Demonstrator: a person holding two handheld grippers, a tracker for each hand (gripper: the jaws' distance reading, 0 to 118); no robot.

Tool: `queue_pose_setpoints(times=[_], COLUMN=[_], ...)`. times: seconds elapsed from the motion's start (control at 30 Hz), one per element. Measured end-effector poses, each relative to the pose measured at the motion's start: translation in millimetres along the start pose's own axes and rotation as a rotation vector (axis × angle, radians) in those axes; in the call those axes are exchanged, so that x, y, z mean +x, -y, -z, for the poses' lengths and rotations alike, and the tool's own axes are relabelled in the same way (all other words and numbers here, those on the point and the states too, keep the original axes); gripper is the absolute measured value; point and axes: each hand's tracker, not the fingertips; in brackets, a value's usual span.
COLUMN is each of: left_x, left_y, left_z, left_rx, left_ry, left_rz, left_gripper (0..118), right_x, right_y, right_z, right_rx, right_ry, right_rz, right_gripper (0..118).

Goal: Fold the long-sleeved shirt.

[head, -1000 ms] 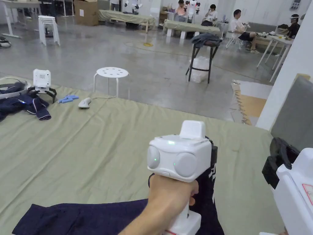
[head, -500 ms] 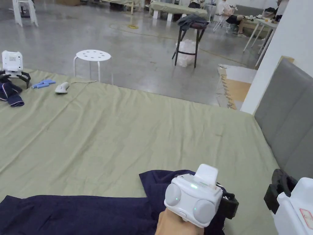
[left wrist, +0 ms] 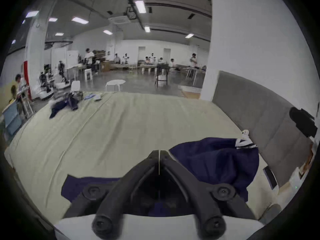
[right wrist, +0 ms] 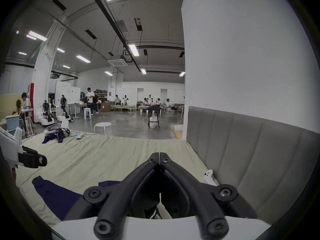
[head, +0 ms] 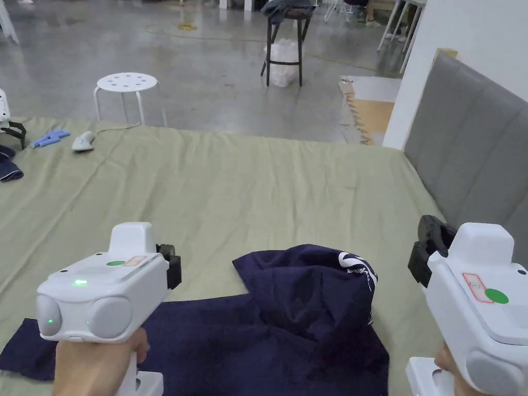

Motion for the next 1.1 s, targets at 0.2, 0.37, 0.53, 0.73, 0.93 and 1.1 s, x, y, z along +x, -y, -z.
queue_pose_setpoints(times=[0.2, 0.37, 0.53, 0.73, 0.93, 1.1], left_x=[-44.0, -46.7, -51.5, -44.3, -38.2, -50.9], left_y=[25.8, 54.6, 100.0, 135.6, 126.5, 117.6], left_z=[1.0, 11.1, 43.5, 96.3, 78.4, 78.6], left_rx=[-0.043, -0.217, -0.365, -0.51, -0.378, -0.4], left_ry=[-0.079, -0.139, -0.205, -0.275, -0.252, -0.185], left_rz=[-0.069, -0.146, -0.227, -0.266, -0.139, -0.188], left_gripper=[3, 109, 108, 106, 13, 8], right_x=[-8.9, -13.8, -14.2, -10.8, -4.2, 3.7], right_y=[18.9, 32.3, 56.1, 80.4, 99.7, 97.4], right_z=[-8.1, -9.9, -8.8, -2.4, 12.1, 39.4], right_rx=[-0.042, -0.073, -0.135, -0.209, -0.309, -0.331], right_ry=[-0.022, -0.036, -0.045, -0.043, -0.058, -0.086], right_rz=[-0.004, -0.013, -0.004, 0.008, 0.04, 0.075], right_gripper=[0, 0, 0, 0, 83, 118])
